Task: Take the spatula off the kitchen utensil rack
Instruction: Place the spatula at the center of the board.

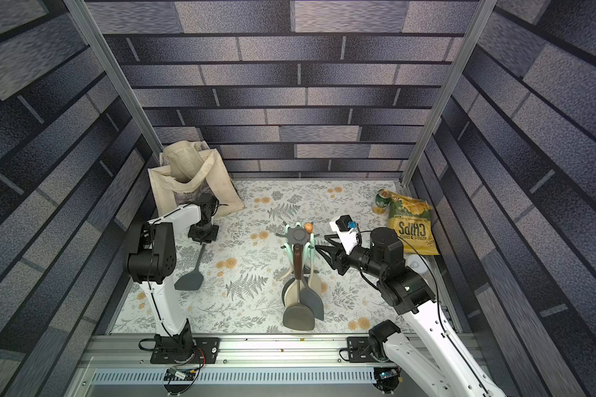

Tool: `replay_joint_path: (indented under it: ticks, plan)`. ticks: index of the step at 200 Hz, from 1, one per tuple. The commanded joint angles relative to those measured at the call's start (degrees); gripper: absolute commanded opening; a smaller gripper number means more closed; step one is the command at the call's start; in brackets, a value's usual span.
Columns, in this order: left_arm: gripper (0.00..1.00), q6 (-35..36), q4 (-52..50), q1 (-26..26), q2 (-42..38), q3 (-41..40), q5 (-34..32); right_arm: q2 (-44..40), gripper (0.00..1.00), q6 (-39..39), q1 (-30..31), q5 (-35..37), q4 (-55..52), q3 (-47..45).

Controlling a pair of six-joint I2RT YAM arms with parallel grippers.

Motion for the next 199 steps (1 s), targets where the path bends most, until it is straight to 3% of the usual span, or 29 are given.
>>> replay_joint_path:
  ticks: [1, 17, 48, 109, 151, 199]
  plan:
    - [0.45, -0.3, 4.0, -0.1, -5.6, -3.0, 2.3, -1.5, 0.51, 0.7, 0.5, -1.0, -0.5, -0.9]
    - [0.55, -0.3, 9.3, -0.6, -11.6, -7.1, 5.7, -2.4, 0.53, 1.3, 0.4, -1.7, -0.7, -1.1]
    - [0.63, -0.6, 18.4, -2.3, -23.2, -14.2, 13.7, -6.4, 0.60, 2.0, 0.4, -2.3, -1.4, -2.8]
    - [0.61, 3.4, 32.4, -12.3, -40.0, -24.4, 27.3, -10.8, 0.58, 3.5, 0.4, -9.0, 0.6, -3.6]
    - [0.60, 0.7, 40.7, -12.6, -51.3, -30.0, 40.4, -9.1, 0.54, 4.0, 0.4, -12.2, 2.6, -3.1]
    - [0.57, -0.2, 37.7, -12.7, -55.7, -27.1, 52.9, -6.2, 0.48, 4.3, 0.3, -13.5, 6.5, -2.8]
